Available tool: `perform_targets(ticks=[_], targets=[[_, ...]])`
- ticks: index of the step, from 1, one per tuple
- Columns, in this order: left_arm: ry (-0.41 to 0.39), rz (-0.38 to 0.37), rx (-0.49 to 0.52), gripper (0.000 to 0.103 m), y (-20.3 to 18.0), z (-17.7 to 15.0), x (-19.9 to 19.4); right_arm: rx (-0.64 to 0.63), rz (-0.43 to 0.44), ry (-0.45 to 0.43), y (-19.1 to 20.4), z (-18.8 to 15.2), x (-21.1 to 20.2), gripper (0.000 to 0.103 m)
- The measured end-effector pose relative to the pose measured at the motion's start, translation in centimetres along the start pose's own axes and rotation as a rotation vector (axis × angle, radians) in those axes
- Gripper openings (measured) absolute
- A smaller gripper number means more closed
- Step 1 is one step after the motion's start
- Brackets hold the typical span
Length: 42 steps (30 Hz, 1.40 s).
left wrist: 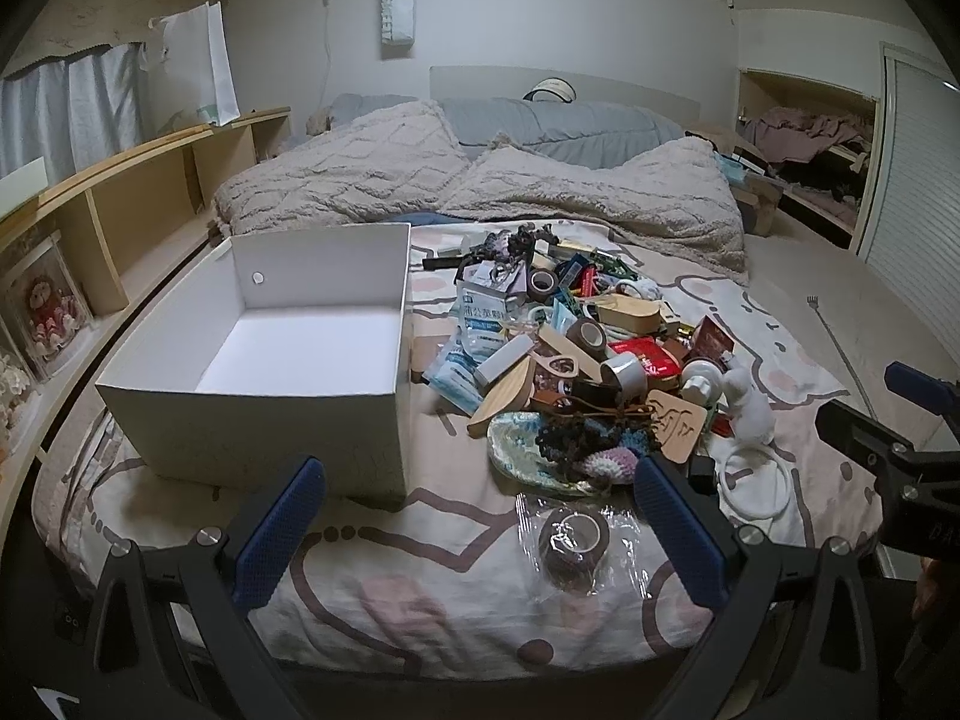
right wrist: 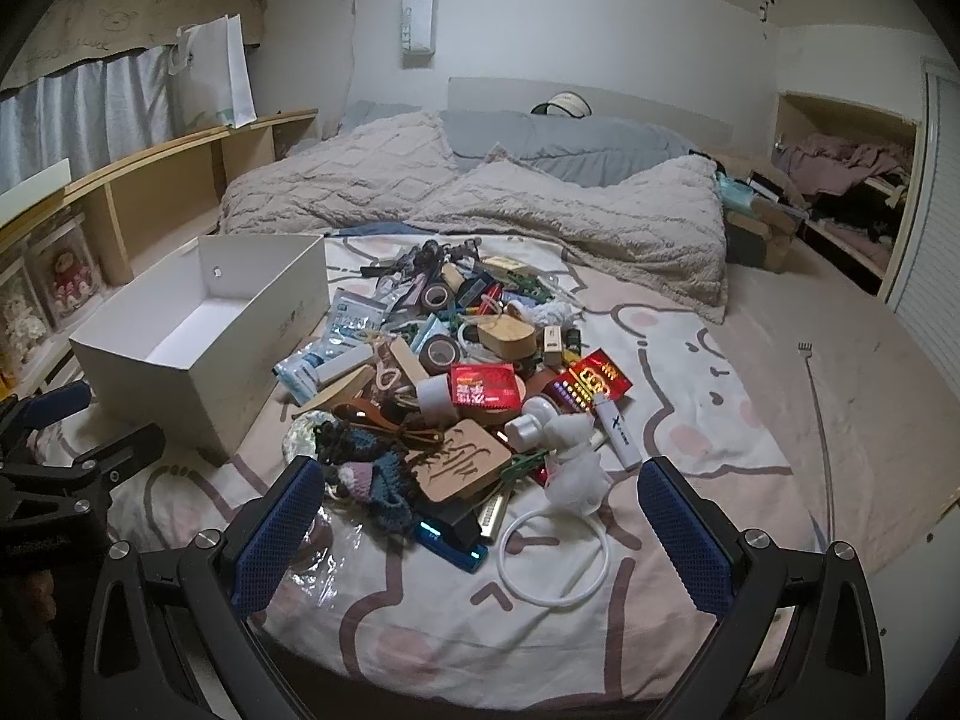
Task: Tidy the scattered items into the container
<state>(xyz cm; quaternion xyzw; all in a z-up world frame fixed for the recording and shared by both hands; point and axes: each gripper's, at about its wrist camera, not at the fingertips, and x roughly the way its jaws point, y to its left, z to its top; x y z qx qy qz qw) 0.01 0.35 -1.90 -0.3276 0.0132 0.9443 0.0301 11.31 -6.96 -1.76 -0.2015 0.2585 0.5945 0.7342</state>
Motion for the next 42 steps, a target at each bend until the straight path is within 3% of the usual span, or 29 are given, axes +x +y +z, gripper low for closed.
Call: perform_targets(ticks=[15,27,29,30,42], targets=[[0.105,-0.038,0.022,0.103,-1.5,-1.6,2.0,0.024,0.009,0.130,-1.1,-1.1,2.8,0.103],[0.173,-0.071,0.058,0.103,-3.3,-2.7,4.5,0.120,-0.005,0.263,-4.9,-1.7,6.1,0.103],[0.187,-0.085,0.066,0.103,-3.5,-2.9,5.1,0.133,-0.018,0.271,-5.5,-1.7,6.4,0.103],[0.195,-0.158,0.129,0.103,-3.6,-3.0,5.3,0.139,-0.020,0.275,-5.8,-1.6,6.6,0.103],[0.302,-0.238,0.096,0.103,-4.3,-3.9,7.4,0.148,-0.034,0.409,-6.9,-2.9,10.8,0.103]])
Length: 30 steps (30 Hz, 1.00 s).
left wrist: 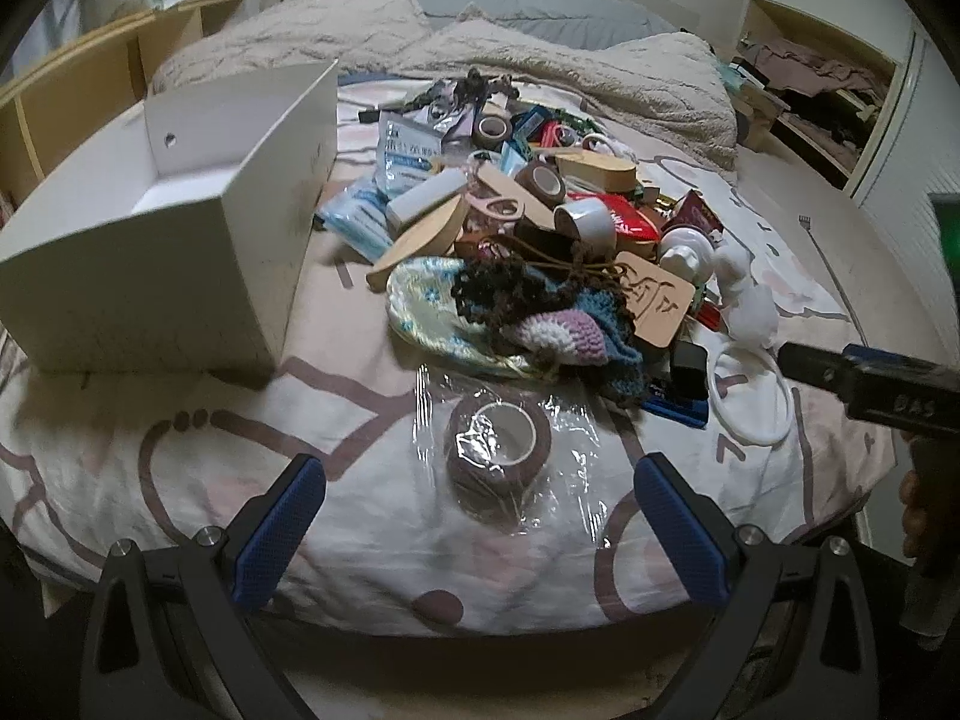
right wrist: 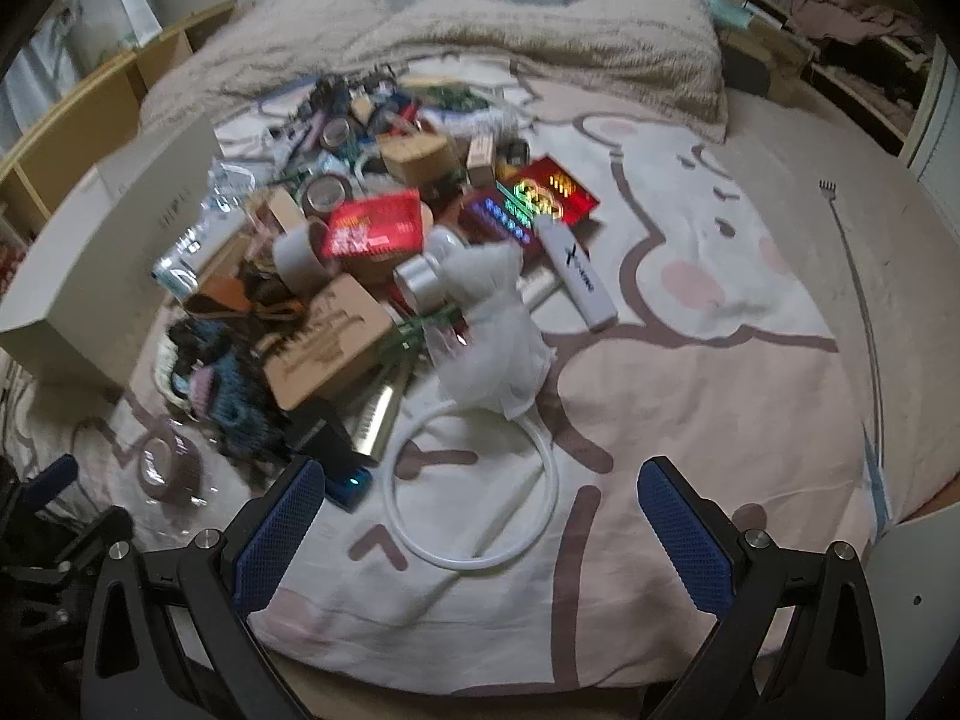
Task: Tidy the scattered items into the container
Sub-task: 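Reach the left tool to the bagged brown tape roll while the right tool reaches the white ring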
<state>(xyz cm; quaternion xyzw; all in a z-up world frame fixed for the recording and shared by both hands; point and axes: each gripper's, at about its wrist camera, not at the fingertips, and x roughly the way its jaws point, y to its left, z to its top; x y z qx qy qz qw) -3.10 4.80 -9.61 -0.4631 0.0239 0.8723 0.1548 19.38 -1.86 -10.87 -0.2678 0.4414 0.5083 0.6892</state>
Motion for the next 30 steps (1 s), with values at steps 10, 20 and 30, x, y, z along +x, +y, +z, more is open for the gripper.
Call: perform_targets(ticks=[10,20,30], targets=[[0.031,-0.040,-0.040,0.103,0.8,-0.3,1.4,-0.026,-0.090,0.094,0.3,0.3,3.6,0.103],[0.059,-0.038,0.054,0.103,-0.4,-0.5,3.1,-0.108,-0.048,0.150,1.3,0.3,5.0,0.103],[0.073,0.004,0.105,0.103,-1.4,-0.1,5.3,-0.149,-0.041,0.176,1.4,0.2,6.5,0.103]])
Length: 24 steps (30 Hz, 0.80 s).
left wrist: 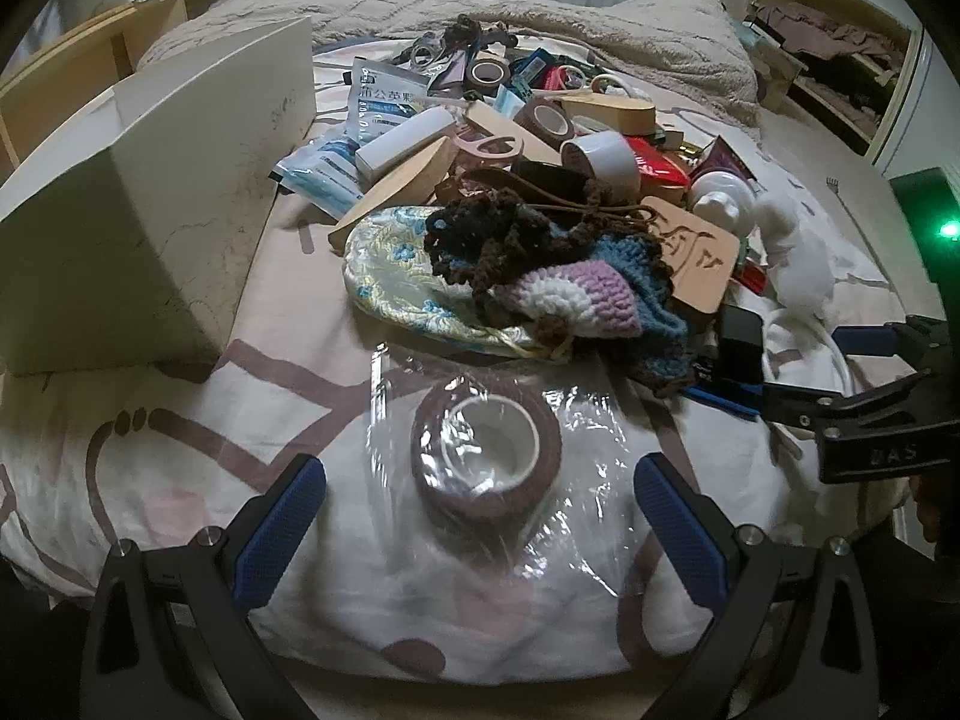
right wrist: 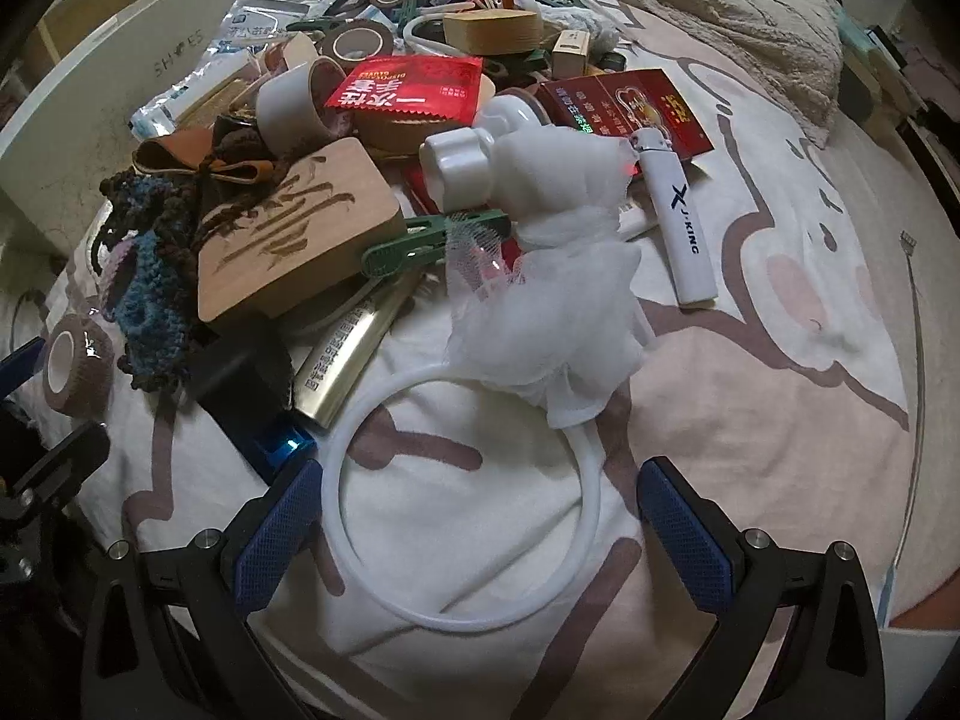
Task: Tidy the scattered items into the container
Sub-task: 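Reach the left tool to the bagged brown tape roll while the right tool reaches the white ring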
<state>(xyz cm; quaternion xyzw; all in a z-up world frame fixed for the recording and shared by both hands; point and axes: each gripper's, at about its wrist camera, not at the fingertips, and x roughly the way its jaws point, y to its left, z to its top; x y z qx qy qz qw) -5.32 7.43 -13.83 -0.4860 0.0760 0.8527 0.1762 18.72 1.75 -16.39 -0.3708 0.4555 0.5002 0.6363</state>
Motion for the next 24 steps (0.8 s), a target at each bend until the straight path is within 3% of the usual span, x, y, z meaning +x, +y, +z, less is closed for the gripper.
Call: perform_targets(ticks=[7,17,18,24], targets=[[0.035,-0.010,0.005,0.103,-0.2,0.5,1.4,0.002,0.022,-0.005,-0.5,-0.2,0.3,0.103],[0.155,-0.135,0.075,0.103,0.8,1.9,2.4,0.047,0.025,0.045,-1.2,0.0,0.5,0.103],[0.171,-0.184,0.155,0.103,1.0,2.0,2.5,0.068,0.027,0.057,-1.4,0.0,0.6,0.103],[0.223,-0.201,0.196,0.103,1.0,2.2,3.0,0.066,0.024,0.067,-1.7,0.2,0.5,0.103]])
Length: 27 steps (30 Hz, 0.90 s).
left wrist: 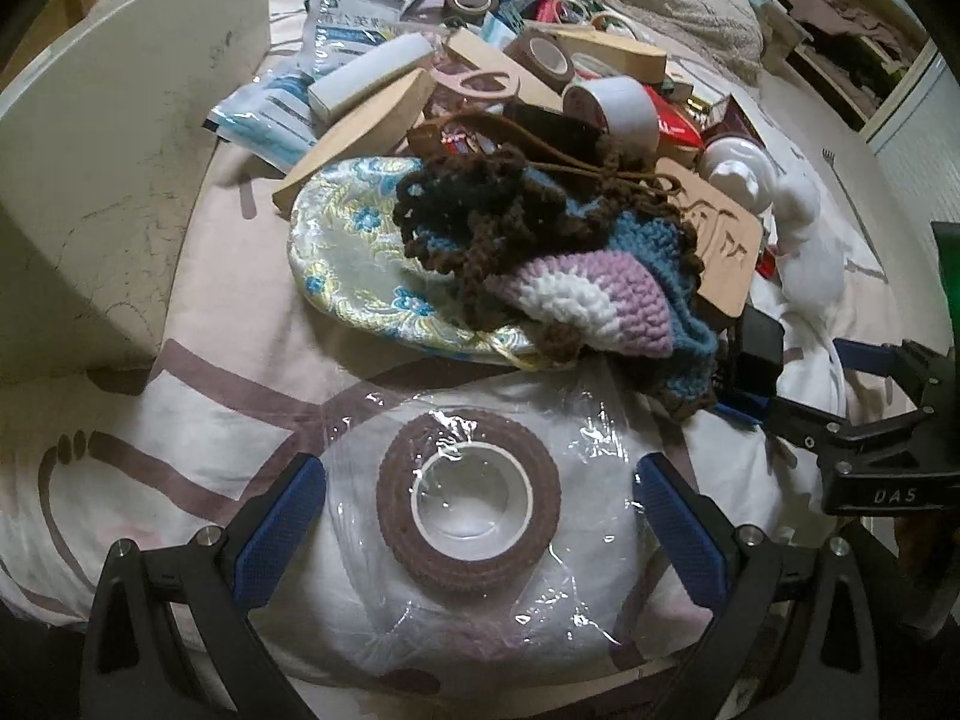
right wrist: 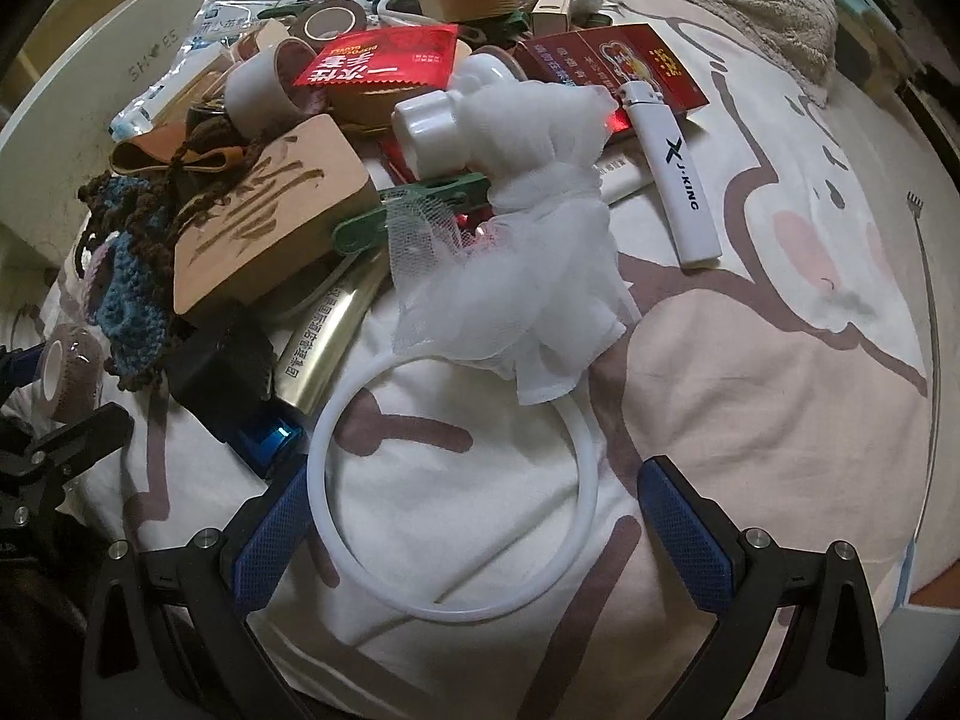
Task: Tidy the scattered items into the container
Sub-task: 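Reach the left tool to the bagged brown tape roll while the right tool reaches the white ring, then close the left tool on the bagged tape roll while the right tool grips the white ring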
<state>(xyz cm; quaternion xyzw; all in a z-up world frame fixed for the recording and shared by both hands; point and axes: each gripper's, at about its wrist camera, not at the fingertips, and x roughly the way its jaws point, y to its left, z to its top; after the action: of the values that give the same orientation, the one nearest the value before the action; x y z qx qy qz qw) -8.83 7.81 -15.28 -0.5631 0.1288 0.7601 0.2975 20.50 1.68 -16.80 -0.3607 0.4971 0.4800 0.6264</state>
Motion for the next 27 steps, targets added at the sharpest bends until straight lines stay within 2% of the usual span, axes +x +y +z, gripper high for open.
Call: perform_targets(ticks=[5,8,10,11,12,17,18,19,27], targets=[[0.047,-0.031,-0.001,0.103,0.5,0.4,0.3,-0.014,0.009,-0.005,-0.4,0.2,-0.3,0.103],[0.091,-0.025,0.031,0.103,0.3,0.7,0.4,-0.022,0.011,-0.012,-0.6,0.3,-0.7,0.095],[0.113,-0.030,0.040,0.103,0.3,0.9,0.5,-0.016,0.013,-0.017,-0.8,0.4,-1.0,0.085],[0.127,-0.035,0.043,0.103,0.3,1.1,0.5,-0.015,0.015,-0.018,-1.0,0.5,-1.2,0.085],[0.137,-0.041,0.043,0.103,0.4,1.2,0.4,0.116,-0.013,-0.024,-1.1,0.6,-1.2,0.085],[0.188,-0.095,0.037,0.103,1.2,1.9,0.1,0.102,-0.020,-0.032,-1.4,0.9,-1.4,0.084],[0.206,-0.126,0.107,0.103,1.4,1.9,0.1,0.104,-0.017,-0.037,-1.6,1.0,-1.5,0.084],[0.208,-0.135,0.105,0.103,1.6,2.0,0.0,0.108,-0.013,-0.043,-1.8,1.1,-1.7,0.084],[0.210,-0.139,0.131,0.103,1.7,2.0,-0.1,0.191,-0.007,-0.110,-4.6,2.5,-3.7,0.084]])
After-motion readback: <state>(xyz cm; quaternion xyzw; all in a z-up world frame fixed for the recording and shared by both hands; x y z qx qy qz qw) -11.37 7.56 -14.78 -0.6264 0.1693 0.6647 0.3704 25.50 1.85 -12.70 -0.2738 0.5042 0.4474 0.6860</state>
